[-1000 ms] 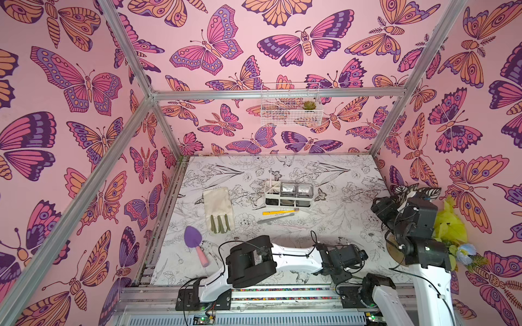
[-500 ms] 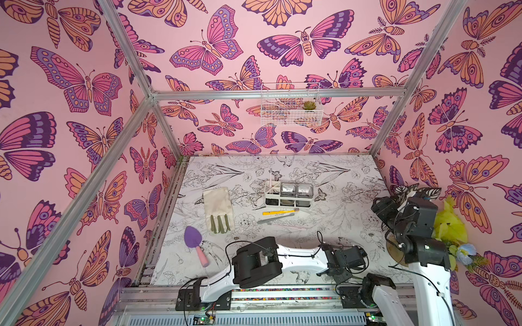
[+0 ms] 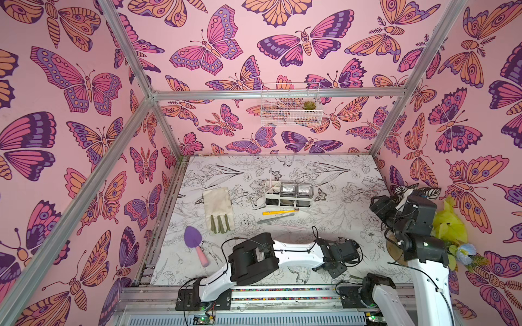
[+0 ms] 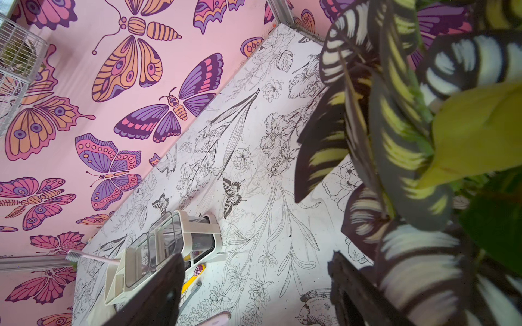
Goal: Place the toothbrush into the toothbrush holder
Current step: Pick up the toothbrush from the center of the board.
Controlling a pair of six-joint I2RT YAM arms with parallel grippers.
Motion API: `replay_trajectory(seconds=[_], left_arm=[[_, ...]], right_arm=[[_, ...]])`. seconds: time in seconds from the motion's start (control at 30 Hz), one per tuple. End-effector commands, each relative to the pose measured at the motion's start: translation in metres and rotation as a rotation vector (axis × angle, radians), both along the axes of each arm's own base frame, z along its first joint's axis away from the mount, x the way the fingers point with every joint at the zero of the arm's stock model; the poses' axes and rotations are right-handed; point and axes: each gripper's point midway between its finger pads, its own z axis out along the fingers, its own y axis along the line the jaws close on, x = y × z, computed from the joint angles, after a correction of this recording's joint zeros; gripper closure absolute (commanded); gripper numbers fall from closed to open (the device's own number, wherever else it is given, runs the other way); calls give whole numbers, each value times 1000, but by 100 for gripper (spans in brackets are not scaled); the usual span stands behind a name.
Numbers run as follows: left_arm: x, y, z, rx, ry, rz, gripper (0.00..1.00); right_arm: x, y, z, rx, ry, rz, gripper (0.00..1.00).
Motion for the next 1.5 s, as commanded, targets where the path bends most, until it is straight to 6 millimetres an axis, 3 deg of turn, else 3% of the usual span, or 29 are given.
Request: replay_trajectory(seconds=[0.0, 0.23, 0.37, 0.6, 0.93, 1.13, 1.23, 1.47], left_arm=[[3, 61, -43, 231, 32, 44, 100], [22, 75, -17, 224, -57, 49, 100], [31, 83, 3, 204, -80, 63, 100], [57, 105, 40, 154, -118, 132, 100], [95, 131, 109, 24, -178, 225, 100], [113, 149, 147, -68, -187, 289, 100], [121, 158, 165, -106, -210, 317, 100], [129, 165, 185, -141, -265, 340, 100]], right_arm=[[5, 4, -2, 2, -12, 38, 19], [24, 32, -13, 83, -13, 214, 20], [31, 49, -9, 117, -53, 324, 20], [29, 66, 3, 147, -89, 424, 20], [27, 87, -14, 218, -86, 509, 25], [22, 151, 9, 223, -168, 767, 27], [14, 184, 8, 207, -151, 875, 29], [15, 206, -7, 235, -131, 873, 32]])
